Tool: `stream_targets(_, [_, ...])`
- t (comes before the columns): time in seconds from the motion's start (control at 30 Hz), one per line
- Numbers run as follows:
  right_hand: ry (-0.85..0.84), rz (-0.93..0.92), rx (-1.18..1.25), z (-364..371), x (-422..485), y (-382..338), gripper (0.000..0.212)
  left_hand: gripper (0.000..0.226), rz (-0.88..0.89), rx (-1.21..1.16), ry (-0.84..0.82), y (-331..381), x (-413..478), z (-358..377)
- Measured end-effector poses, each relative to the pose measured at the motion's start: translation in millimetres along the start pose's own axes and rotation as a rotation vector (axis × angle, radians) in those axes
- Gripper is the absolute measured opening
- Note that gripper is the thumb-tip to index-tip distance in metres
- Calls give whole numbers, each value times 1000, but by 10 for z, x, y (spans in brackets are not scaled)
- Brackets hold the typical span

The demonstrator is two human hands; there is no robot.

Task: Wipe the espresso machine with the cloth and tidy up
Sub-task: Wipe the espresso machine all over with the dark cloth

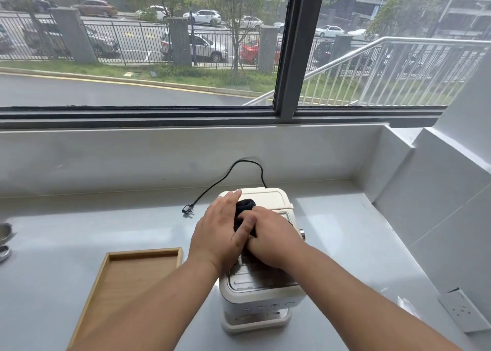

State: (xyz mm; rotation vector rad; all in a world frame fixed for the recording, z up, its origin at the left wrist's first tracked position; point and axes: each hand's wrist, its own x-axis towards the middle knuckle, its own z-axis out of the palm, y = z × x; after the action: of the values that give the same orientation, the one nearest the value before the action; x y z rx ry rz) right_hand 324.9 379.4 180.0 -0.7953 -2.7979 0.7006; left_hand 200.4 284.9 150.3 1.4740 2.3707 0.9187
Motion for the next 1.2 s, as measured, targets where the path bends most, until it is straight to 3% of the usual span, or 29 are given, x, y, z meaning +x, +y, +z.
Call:
stream_targets(0.1, [16, -16, 24, -15, -146, -39, 5, 94, -28, -2, -26, 14, -23, -23])
stream_targets(0.37, [-24, -36, -24, -46, -610, -6, 33, 101, 16, 177, -91, 83, -28, -51])
stream_targets(0.5, [-47, -48, -57, -84, -795, 86, 18, 104, 16, 256, -112, 105, -9, -53])
stream_targets(0.73, [-68, -18, -55, -264, -911, 288, 21, 93, -60, 335, -136, 279, 16, 82])
stream_targets(1.07, [131, 177, 257, -256, -625, 566, 7, 63, 20, 373, -174, 178, 38, 233])
stream_targets(1.2, [191, 275, 381, -233, -442, 676, 14, 68, 18, 368, -191, 177, 36, 204])
